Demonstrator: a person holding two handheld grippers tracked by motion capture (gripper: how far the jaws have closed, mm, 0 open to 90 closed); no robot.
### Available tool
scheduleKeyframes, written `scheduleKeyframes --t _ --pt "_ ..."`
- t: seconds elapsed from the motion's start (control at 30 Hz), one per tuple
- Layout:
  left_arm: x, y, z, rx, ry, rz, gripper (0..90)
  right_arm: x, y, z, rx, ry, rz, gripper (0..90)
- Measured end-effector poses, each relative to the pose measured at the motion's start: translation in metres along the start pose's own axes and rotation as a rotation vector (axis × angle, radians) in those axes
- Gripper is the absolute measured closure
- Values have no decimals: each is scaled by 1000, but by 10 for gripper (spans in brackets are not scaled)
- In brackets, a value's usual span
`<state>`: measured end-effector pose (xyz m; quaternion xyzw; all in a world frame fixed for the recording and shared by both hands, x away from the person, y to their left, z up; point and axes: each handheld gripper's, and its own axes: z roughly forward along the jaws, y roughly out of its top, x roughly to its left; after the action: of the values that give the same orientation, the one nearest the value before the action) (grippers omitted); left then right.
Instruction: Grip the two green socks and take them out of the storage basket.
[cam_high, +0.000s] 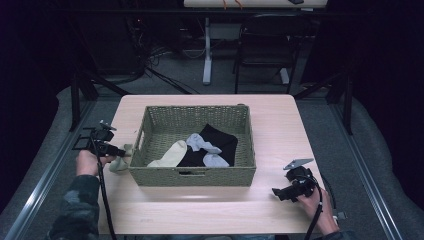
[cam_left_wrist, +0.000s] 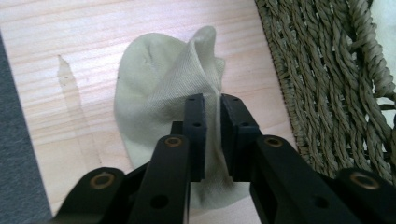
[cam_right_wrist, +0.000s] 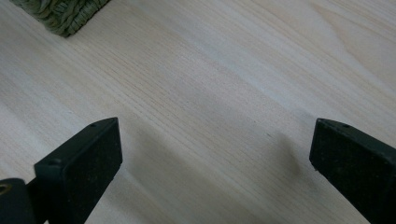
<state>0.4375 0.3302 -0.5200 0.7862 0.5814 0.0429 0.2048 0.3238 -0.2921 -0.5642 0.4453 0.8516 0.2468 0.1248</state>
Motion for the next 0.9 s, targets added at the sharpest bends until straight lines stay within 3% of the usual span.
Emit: scheduleKeyframes --t 0.17,0.3,0.43,0.67,0.9 --pt "-4 -1 -15 -28 -14 -6 554 0 0 0 0 1 1 17" --pt "-9 0 -38 -77 1 -2 359 0 0 0 -2 -1 -2 16" --pt "-22 3 -63 -131 15 24 228 0 0 0 -2 -1 -3 16" --pt "-50 15 -98 -190 20 105 152 0 0 0 2 -5 -8 17" --pt "-79 31 -108 -203 31 173 105 0 0 0 -2 2 -4 16"
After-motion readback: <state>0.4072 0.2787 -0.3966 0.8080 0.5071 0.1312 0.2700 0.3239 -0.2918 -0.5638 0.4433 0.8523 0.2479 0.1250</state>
